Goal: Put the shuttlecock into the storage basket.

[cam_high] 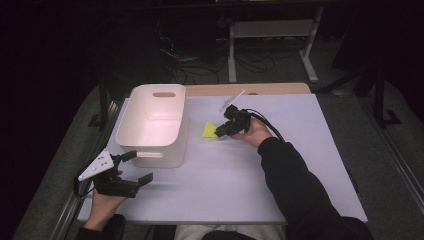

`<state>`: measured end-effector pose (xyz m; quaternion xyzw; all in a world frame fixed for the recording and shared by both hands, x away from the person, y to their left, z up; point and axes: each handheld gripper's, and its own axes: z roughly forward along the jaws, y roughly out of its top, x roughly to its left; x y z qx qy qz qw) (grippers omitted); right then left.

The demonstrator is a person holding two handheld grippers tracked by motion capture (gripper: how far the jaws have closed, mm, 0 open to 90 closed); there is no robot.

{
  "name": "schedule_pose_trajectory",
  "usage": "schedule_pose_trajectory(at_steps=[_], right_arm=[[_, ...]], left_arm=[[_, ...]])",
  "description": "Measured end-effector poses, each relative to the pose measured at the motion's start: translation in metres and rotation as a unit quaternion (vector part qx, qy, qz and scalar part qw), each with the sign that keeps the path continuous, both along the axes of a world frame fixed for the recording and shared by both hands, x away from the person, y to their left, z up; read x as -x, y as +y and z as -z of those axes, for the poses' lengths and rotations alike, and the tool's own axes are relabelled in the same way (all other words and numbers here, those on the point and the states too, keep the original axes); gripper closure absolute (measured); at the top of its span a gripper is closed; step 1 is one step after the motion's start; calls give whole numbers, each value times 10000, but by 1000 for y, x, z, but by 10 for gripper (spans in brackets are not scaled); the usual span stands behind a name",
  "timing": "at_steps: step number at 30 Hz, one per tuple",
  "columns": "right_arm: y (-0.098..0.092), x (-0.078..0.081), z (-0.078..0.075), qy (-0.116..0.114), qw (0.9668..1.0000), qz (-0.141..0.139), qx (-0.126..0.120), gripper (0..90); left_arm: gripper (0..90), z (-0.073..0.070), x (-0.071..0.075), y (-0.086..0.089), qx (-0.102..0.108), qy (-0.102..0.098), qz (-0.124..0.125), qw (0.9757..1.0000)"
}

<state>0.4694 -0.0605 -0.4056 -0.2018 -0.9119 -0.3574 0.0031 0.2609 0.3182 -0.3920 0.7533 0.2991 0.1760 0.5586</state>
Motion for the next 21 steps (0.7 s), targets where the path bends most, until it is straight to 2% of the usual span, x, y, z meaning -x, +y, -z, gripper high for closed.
schedule_pose_trajectory(at_steps=[6,9,12,15,18,19,20,21], right_arm=[[-2,-2,-8,-121,9999,52,78,539],[-4,-3,-10,-105,9998,112,135,504],[-6,-6,-13,-94,9998,95,172,425],[-8,-8,-15,-110,9998,79,164,326],[-8,-9,-15,-116,9996,120,243,179],[-8,-9,-15,-116,9996,120,243,179],[-7,-11,-14,-164,9991,104,385,120],[-7,-11,-14,-164,9991,104,385,120]], left_arm=[[0,0,0,0,-2,4,3,10000],[0,0,0,0,-2,7,6,10000],[0,0,0,0,0,21,9,10000],[0,0,0,0,-1,18,6,10000],[0,0,0,0,2,21,9,10000],[0,0,0,0,2,21,9,10000],[0,0,0,0,5,22,16,10000],[0,0,0,0,8,22,14,10000]])
